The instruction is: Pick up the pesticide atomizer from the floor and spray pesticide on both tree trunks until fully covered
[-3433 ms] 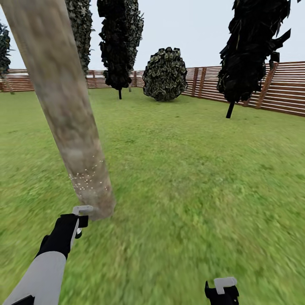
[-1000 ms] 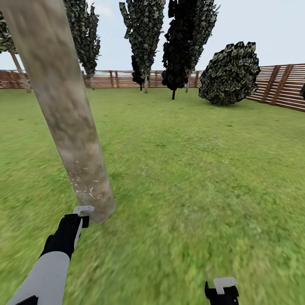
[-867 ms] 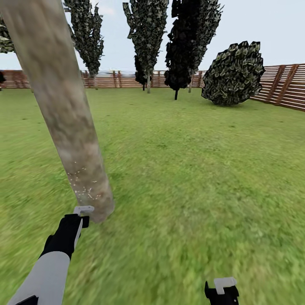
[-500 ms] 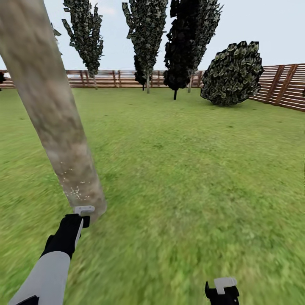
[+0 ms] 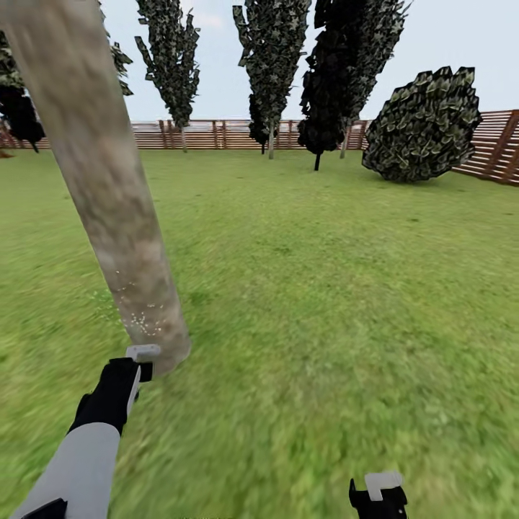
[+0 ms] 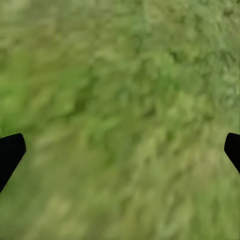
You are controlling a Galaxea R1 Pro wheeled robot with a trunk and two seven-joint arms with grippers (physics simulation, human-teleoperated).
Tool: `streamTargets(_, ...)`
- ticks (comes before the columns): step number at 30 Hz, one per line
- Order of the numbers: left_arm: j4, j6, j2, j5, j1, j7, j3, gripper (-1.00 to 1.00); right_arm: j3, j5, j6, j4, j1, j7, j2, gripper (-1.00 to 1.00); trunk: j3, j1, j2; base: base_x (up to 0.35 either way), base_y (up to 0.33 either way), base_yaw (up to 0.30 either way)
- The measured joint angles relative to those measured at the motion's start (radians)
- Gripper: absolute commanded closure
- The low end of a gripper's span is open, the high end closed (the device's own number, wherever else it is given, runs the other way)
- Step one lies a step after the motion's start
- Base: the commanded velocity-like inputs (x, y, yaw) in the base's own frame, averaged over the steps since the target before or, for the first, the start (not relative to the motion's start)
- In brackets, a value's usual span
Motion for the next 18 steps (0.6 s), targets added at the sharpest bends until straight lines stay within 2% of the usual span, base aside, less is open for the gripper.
streamTargets(2, -0.001, 0.036, 0.002, -0.001, -0.017, -0.009, -0.001, 1.0, 0.0, 0.0, 0.0, 0.0, 0.0, 0.0, 0.0, -1.0, 0.0, 0.0, 0.0, 0.0, 0.0, 0.275)
streamTargets(5, -0.003, 0.057, 0.028, -0.003, -0.039, -0.042, 0.002, 1.0, 0.0, 0.0, 0.0, 0.0, 0.0, 0.0, 0.0, -1.0, 0.0, 0.0, 0.0, 0.0, 0.0, 0.217)
streamTargets(6, -0.003, 0.061, 0.061, -0.009, -0.046, -0.047, 0.002, 1.0, 0.0, 0.0, 0.0, -0.001, 0.0, 0.0, 0.0, -1.0, 0.0, 0.0, 0.0, 0.0, 0.0, 0.067)
streamTargets(7, -0.003, 0.062, 0.082, -0.008, -0.052, -0.048, 0.002, 1.0, 0.0, -0.001, 0.0, -0.001, 0.0, 0.0, 0.0, -1.0, 0.0, 0.0, 0.0, 0.0, 0.0, 0.043)
streamTargets(10, -0.002, 0.065, 0.11, 0.004, -0.06, -0.054, 0.002, 1.0, 0.0, -0.001, 0.0, -0.001, 0.0, 0.0, 0.0, -1.0, 0.0, 0.0, 0.0, 0.0, 0.0, 0.014)
streamTargets(13, -0.001, 0.064, 0.095, 0.01, -0.062, -0.061, -0.013, 1.0, 0.0, 0.0, 0.0, -0.001, 0.0, 0.0, -0.001, -1.0, 0.0, 0.0, 0.0, 0.0, 0.0, 0.001)
streamTargets(14, -0.001, 0.064, 0.089, 0.011, -0.063, -0.062, -0.026, 1.0, 0.0, 0.001, 0.0, -0.002, 0.0, 0.0, -0.001, -1.0, 0.0, 0.0, 0.0, 0.0, 0.0, 0.0)
streamTargets(16, -0.001, 0.065, 0.064, 0.016, -0.084, -0.063, -0.075, 1.0, 0.0, 0.001, 0.0, -0.002, 0.0, 0.0, -0.001, -1.0, 0.0, 0.0, 0.0, 0.0, 0.0, 0.0)
streamTargets(18, -0.001, 0.079, 0.059, 0.009, -0.111, -0.062, -0.086, 1.0, 0.0, 0.0, 0.0, -0.001, 0.0, 0.0, -0.002, -1.0, 0.0, 0.0, 0.0, 0.0, 0.0, 0.0)
